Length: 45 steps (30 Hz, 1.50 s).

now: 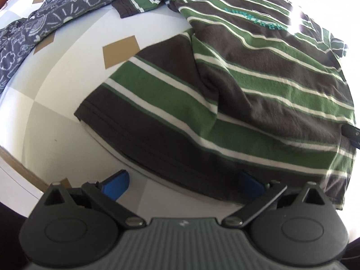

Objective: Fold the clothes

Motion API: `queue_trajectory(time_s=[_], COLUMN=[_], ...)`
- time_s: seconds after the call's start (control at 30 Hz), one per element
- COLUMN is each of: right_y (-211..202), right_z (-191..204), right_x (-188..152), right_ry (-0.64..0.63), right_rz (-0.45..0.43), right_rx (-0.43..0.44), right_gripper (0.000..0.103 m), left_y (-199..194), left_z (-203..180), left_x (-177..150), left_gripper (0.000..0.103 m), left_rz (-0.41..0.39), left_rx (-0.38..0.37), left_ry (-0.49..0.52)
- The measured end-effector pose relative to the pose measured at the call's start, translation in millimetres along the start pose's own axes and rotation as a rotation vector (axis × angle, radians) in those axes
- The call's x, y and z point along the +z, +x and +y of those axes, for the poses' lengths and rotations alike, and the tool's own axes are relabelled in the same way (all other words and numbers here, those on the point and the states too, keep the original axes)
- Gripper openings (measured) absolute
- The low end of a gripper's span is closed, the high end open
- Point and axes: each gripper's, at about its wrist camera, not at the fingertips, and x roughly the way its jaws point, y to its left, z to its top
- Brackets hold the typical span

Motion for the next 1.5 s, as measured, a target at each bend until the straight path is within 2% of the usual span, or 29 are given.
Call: queue_trajectory(time_s=[0.07,0.23,0.47,0.77,0.97,1.1,1.3,1.5], right_y=[-2,-14,-22,-29,-31,-31,-23,-15], right_z=[2,15,44,89,128,152,186,211], right_x=[2,6,2,-16,-28,-34,-43,-53], right_ry=[-0.002,-0.059,-0.15,-0.287,-0.395,-0.465,-0.561,-0.632], right_rz=[-0.009,-0.067,-0.054,-0.022,-0.003,-0.007,-0.016,-0.038], right_rx=[0.002,0.047,0.227,0.418,0.521,0.549,0.547,0.551], right_gripper=[0.034,0.034,0.034,0.034,0.034,0.034,0.035,0.039], left_y=[-4,-15,-32,-48,-57,-61,-66,-66], left_z=[2,14,49,73,83,92,108,119], left_x=[-2,6,27,54,58,60,59,57], left_gripper=[0.103,0.103,0.103,0.103,0.103,0.103,0.103,0.103], left_rz=[-0.017,-0.075,-0.126,-0.187,-0.224,-0.243,-0.271,-0.276], left_rx=[-0.011,0.017,0.01,0.043,0.085,0.114,0.144,0.146], left_ry=[-0.013,-0.068,-0.239,-0.282,-0.293,-0.316,-0.381,-0.428])
